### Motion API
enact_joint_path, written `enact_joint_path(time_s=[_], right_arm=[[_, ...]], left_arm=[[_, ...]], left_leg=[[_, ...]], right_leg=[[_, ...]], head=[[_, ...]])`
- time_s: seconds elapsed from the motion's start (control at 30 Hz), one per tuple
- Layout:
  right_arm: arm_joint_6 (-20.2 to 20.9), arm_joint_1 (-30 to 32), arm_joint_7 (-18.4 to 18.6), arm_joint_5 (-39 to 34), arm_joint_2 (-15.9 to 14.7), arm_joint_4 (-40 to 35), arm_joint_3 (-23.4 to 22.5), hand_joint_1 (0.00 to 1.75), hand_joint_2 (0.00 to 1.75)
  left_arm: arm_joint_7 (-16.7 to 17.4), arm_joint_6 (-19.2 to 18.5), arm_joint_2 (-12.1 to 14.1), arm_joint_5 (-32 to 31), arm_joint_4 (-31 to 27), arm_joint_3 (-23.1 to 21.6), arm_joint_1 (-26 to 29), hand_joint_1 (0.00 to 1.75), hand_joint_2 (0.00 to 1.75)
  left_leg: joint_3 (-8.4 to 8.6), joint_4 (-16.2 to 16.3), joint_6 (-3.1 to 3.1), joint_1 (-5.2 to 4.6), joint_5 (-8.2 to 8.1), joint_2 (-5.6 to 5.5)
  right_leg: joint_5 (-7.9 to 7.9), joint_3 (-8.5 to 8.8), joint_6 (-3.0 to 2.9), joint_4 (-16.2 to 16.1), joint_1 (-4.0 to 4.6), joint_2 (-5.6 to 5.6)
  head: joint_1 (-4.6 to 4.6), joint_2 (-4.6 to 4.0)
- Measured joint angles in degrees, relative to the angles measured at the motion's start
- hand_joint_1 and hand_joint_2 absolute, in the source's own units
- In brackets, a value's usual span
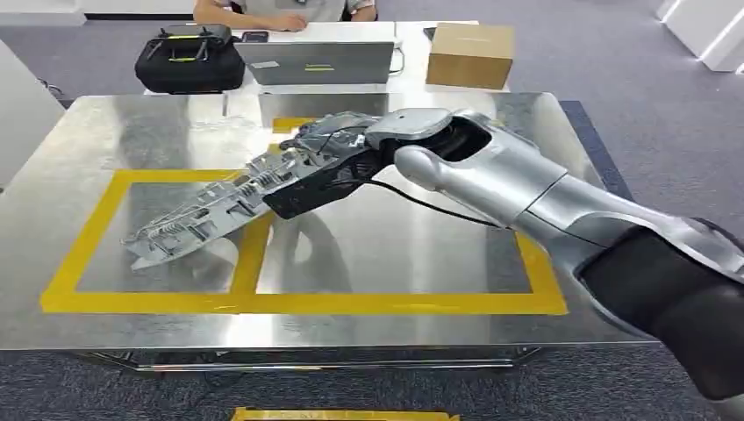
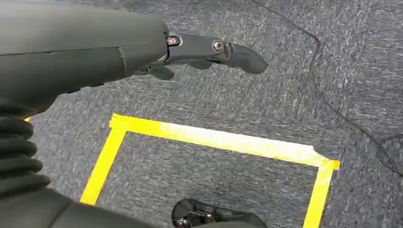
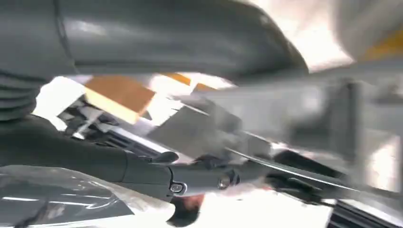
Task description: Take the parts from the cabinet and place them on the table.
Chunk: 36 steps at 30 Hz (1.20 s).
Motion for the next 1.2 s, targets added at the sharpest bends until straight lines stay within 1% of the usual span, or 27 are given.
enact_joint_path(time_s=[0.1, 0.13, 0.17, 0.2, 0.27, 0.3, 0.33, 0.37, 0.4, 0.43, 0.47, 0.5, 0.6, 0.63, 0.67, 0.7, 0.77, 0.8, 0.83, 0.87, 0.9, 0.97, 1.0, 1.03, 1.13, 1.17, 1.2], right_arm=[[0.19, -0.18, 0.08, -0.04, -0.22, 0.72, 1.33, 0.0, 0.0], [0.53, -0.36, 0.44, -0.02, -0.2, 0.87, 1.73, 0.0, 0.0], [1.25, -0.77, 1.01, 0.07, -0.2, 1.0, 2.41, 0.0, 0.0], [2.23, -1.36, 1.47, -0.33, -0.22, 1.25, 3.24, 0.0, 0.0], [3.95, -2.48, 2.76, -2.17, -0.77, 1.77, 6.15, 0.0, 0.0], [3.1, -2.67, 4.22, -2.12, -1.25, 1.84, 7.39, 0.0, 0.0], [1.52, -2.68, 5.73, -1.75, -1.62, 1.86, 8.31, 0.0, 0.0], [-0.87, -2.71, 7.41, -1.33, -2.18, 1.92, 9.22, 0.0, 0.0], [-2.07, -3.02, 7.97, -1.05, -2.53, 2.01, 9.65, 0.0, 0.0], [-3.03, -3.53, 8.15, -0.64, -2.97, 2.14, 10.09, 0.0, 0.0], [-3.92, -3.97, 8.31, -0.26, -3.19, 2.25, 10.43, 0.0, 0.0], [-4.99, -4.44, 8.5, 0.13, -3.35, 2.47, 10.99, 0.0, 0.0], [-8.97, -4.62, 10.01, 1.6, -4.13, 2.82, 12.3, 0.0, 0.0], [-11.64, -4.57, 10.58, 1.92, -4.48, 2.82, 12.48, 0.0, 0.0], [-14.39, -4.54, 11.0, 2.12, -5.07, 2.82, 12.41, 0.0, 0.0], [-16.07, -4.65, 11.13, 2.27, -5.49, 2.8, 12.35, 0.0, 0.0], [-18.45, -4.18, 11.45, 2.82, -6.08, 2.8, 12.3, 0.0, 0.0], [-19.59, -3.67, 11.83, 3.41, -6.49, 2.77, 12.28, 0.0, 0.0], [-21.27, -2.98, 12.44, 4.64, -7.06, 2.64, 12.22, 0.0, 0.0], [-22.81, -2.36, 13.0, 5.95, -7.54, 2.34, 12.04, 0.0, 0.0], [-24.25, -1.88, 13.38, 7.63, -7.91, 1.96, 11.69, 0.0, 0.0], [-26.36, -1.36, 13.57, 10.74, -8.59, 1.16, 10.53, 0.0, 0.0], [-26.95, -1.22, 13.64, 11.5, -8.96, 0.92, 9.81, 0.0, 0.0], [-26.99, -1.02, 13.64, 11.63, -8.96, 0.61, 9.49, 0.0, 0.0], [-27.04, -0.07, 13.62, 11.78, -9.36, 0.11, 9.05, 0.0, 0.0], [-27.04, -0.07, 13.64, 11.87, -9.44, -0.02, 8.72, 0.0, 0.0], [-27.06, -0.1, 13.64, 11.93, -9.44, -0.24, 8.3, 0.0, 0.0]], left_arm=[[0.06, 0.02, -0.04, 0.0, 0.0, 0.26, 0.05, 0.0, 0.0], [0.07, 0.02, 0.02, 0.0, 0.0, 0.28, 0.04, 0.0, 0.0], [0.11, 0.02, 0.02, 0.02, 0.0, 0.33, 0.03, 0.0, 0.0], [0.15, 0.02, 0.02, 0.02, 0.0, 0.35, 0.02, 0.0, 0.0], [0.15, 0.13, -0.02, 0.0, 0.0, 0.39, 0.06, 0.0, 0.0], [0.15, 0.13, -0.15, 0.0, 0.0, 0.42, 0.12, 0.0, 0.0], [0.18, 0.17, -0.22, -0.02, 0.0, 0.44, 0.21, 0.0, 0.0], [0.28, 0.22, -0.26, -0.02, 0.0, 0.48, 0.25, 0.0, 0.0], [0.28, 0.24, -0.26, -0.02, 0.0, 0.48, 0.26, 0.0, 0.0], [0.31, 0.31, -0.26, 0.0, 0.0, 0.5, 0.31, 0.0, 0.0], [0.31, 0.33, -0.26, -0.02, 0.0, 0.5, 0.4, 0.0, 0.0], [0.33, 0.35, -0.28, -0.02, 0.0, 0.52, 0.39, 0.0, 0.0], [0.39, 0.44, -0.5, -0.07, 0.0, 0.59, 0.36, 0.0, 0.0], [0.39, 0.44, -0.52, -0.09, 0.0, 0.59, 0.36, 0.0, 0.0], [0.39, 0.44, -0.55, -0.09, 0.0, 0.61, 0.39, 0.0, 0.0], [0.35, 0.44, -0.57, -0.22, 0.0, 0.61, 0.34, 0.0, 0.0], [0.35, 0.41, -0.72, -0.31, 0.0, 0.61, 0.28, 0.0, 0.0], [0.35, 0.41, -0.74, -0.37, 0.0, 0.61, 0.29, 0.0, 0.0], [0.33, 0.41, -0.77, -0.39, 0.0, 0.61, 0.33, 0.0, 0.0], [0.35, 0.41, -0.77, -0.44, 0.0, 0.61, 0.35, 0.0, 0.0], [0.35, 0.44, -0.79, -0.44, 0.0, 0.61, 0.36, 0.0, 0.0], [0.35, 0.44, -0.81, -0.55, 0.0, 0.61, 0.3, 0.0, 0.0], [0.35, 0.44, -0.79, -0.59, 0.0, 0.61, 0.29, 0.0, 0.0], [0.35, 0.46, -0.79, -0.61, 0.0, 0.61, 0.26, 0.0, 0.0], [0.35, 0.46, -0.79, -0.61, 0.0, 0.61, 0.26, 0.0, 0.0], [0.35, 0.48, -0.7, -0.61, 0.0, 0.61, 0.29, 0.0, 0.0], [0.35, 0.48, -0.7, -0.63, 0.0, 0.61, 0.32, 0.0, 0.0]], left_leg=[[0.15, -0.37, -0.81, 0.28, 0.52, 0.01], [-0.06, -0.25, -1.03, 0.32, 0.14, 0.02], [-0.51, 1.02, -1.34, 0.31, -1.01, 0.2], [-1.72, 4.11, -1.57, 0.33, -2.91, 0.22], [-5.82, 13.53, -1.82, 0.44, -7.01, 0.26], [-7.4, 16.99, -1.82, 0.44, -7.96, 0.27], [-7.81, 17.67, -1.72, 0.44, -7.55, 0.27], [-7.08, 16.09, -1.55, 0.42, -6.02, 0.27], [-5.31, 12.09, -1.29, 0.41, -3.6, 0.27], [-2.61, 6.36, -0.94, 0.38, -0.78, 0.28], [-0.55, 1.76, -0.59, 0.31, 0.81, 0.3], [0.25, 0.75, -0.54, -0.03, -0.08, 0.35], [0.27, 0.09, -0.17, -0.16, -0.53, 0.28], [0.52, -0.34, 0.27, 0.05, -0.24, 0.27], [0.73, -0.88, 0.67, 0.3, 0.04, 0.4], [0.7, -0.95, 1.0, 0.31, 0.1, 0.4], [0.7, -0.93, 1.18, 0.27, 0.03, 0.4], [0.69, -0.9, 1.18, 0.26, 0.03, 0.39], [0.71, -0.89, 1.19, 0.27, 0.03, 0.36], [0.75, -0.84, 1.19, 0.27, 0.02, 0.29], [0.75, -0.79, 1.15, 0.27, -0.01, 0.23], [0.81, -0.55, 0.83, 0.26, -0.24, 0.22], [0.56, -0.45, 0.46, -0.17, -0.38, 0.25], [0.45, -0.18, 0.31, -0.16, -0.34, 0.28], [0.67, -0.5, -0.43, -0.03, -0.1, 0.28], [0.34, -0.12, -0.8, 0.03, -0.7, 0.28], [-0.26, 1.75, -1.08, -0.03, -2.15, 0.35]], right_leg=[[0.31, -0.17, -0.78, 0.16, 0.29, 0.09], [0.57, -0.02, -1.25, -0.12, -0.13, 0.0], [0.65, 0.0, -1.54, -0.11, -0.17, -0.1], [0.62, 0.0, -1.83, -0.11, -0.19, -0.1], [0.57, 0.0, -2.0, -0.1, -0.07, -0.14], [0.57, 0.02, -2.01, -0.1, 0.02, -0.18], [0.56, 0.06, -2.01, -0.09, 0.07, -0.18], [0.55, 0.09, -2.0, -0.08, 0.11, -0.17], [0.54, 0.12, -1.98, -0.06, 0.16, -0.17], [0.49, 0.21, -1.92, -0.06, 0.17, -0.15], [0.44, 0.24, -1.82, -0.06, 0.16, -0.16], [0.32, -0.06, -1.59, 0.04, 0.58, -0.07], [0.6, -0.19, -0.73, -0.32, 0.32, -0.07], [0.52, -0.13, -0.34, -0.34, 0.43, -0.07], [-0.37, -0.89, -0.11, 0.5, 0.26, 0.03], [-2.05, -2.11, 0.03, 2.88, 0.23, -0.05], [-6.05, -6.15, 0.33, 11.89, 0.15, -0.05], [-7.35, -8.2, 0.5, 15.84, 0.16, -0.05], [-7.34, -9.26, 0.56, 17.69, 0.13, -0.06], [-5.86, -8.93, 0.6, 16.55, 0.08, -0.07], [-3.37, -7.3, 0.55, 12.8, 0.05, -0.1], [1.63, -2.05, 0.4, 1.65, -0.01, -0.24], [0.51, -0.43, 0.31, 0.16, 0.26, -0.16], [0.89, -0.66, -0.19, -0.16, 0.19, 0.03], [0.98, -0.64, -1.0, -0.12, 0.39, -0.03], [1.19, -0.47, -1.44, -0.38, -0.05, -0.19], [1.16, -0.44, -1.79, -0.38, -0.06, -0.22]], head=[[0.02, 0.0], [0.04, 0.0], [-0.18, 0.0], [-0.37, 0.0], [-0.33, 0.0], [-0.33, 0.0], [-0.31, 0.0], [-0.35, 0.0], [-0.31, 0.0], [-0.33, 0.0], [-0.31, 0.0], [-0.35, 0.0], [-0.22, 0.0], [-0.2, 0.0], [-0.13, 0.0], [0.02, 0.0], [-0.06, 0.0], [0.02, 0.0], [0.04, 0.0], [0.02, 0.0], [0.07, 0.0], [0.07, 0.0], [0.0, 0.0], [-0.02, 0.0], [0.0, 0.0], [0.07, 0.0], [-0.35, 0.0]])
